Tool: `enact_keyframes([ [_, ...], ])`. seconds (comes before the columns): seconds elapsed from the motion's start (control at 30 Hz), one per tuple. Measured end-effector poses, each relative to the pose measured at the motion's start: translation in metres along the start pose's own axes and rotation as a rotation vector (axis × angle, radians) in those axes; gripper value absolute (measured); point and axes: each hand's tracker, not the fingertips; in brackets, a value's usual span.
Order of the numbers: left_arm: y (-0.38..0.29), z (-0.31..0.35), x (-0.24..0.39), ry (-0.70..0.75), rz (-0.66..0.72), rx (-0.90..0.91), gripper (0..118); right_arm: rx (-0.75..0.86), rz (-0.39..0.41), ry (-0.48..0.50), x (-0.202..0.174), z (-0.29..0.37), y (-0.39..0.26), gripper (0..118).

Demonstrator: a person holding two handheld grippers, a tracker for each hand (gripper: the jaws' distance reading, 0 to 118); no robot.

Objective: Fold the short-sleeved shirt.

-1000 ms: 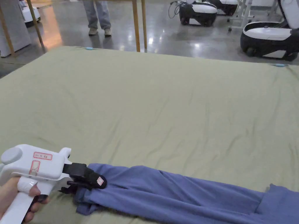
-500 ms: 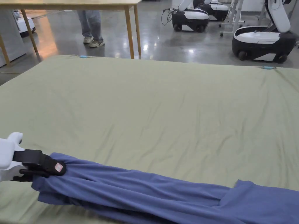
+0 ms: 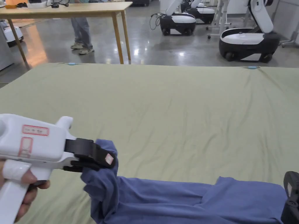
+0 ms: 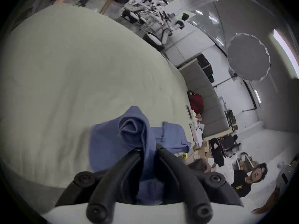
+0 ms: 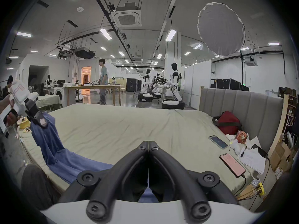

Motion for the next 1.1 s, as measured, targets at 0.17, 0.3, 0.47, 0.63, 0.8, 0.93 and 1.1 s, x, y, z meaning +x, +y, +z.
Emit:
enact_keyframes([
  [0.17, -0.011, -0.079, 0.029, 0.029, -0.050, -0.115, 6, -0.013, -0.004, -0.029, 0.017, 0.003, -0.009, 1],
  [0.3, -0.015, -0.139, 0.029, 0.017, -0.040, -0.164, 6, -0.032, -0.019, -0.064, 0.030, 0.003, -0.016, 1],
  [0.47, -0.028, -0.180, 0.023, 0.074, -0.076, -0.178, 101, -0.049, -0.024, -0.078, 0.039, 0.004, -0.019, 1],
  [0.63, -0.020, -0.131, 0.019, -0.046, -0.033, -0.097, 105, -0.059, -0.024, -0.073, 0.039, -0.002, -0.019, 1],
  [0.8, -0.012, -0.083, -0.002, 0.015, -0.008, 0.020, 2, -0.063, -0.029, -0.038, 0.029, -0.011, -0.020, 1],
  [0.93, -0.016, -0.108, -0.007, 0.014, 0.029, -0.061, 2, -0.073, -0.023, -0.008, 0.019, -0.014, -0.022, 1],
  [1.1, -0.040, -0.185, -0.012, -0.080, 0.092, -0.204, 2, -0.095, -0.020, -0.004, 0.019, -0.010, -0.026, 1],
])
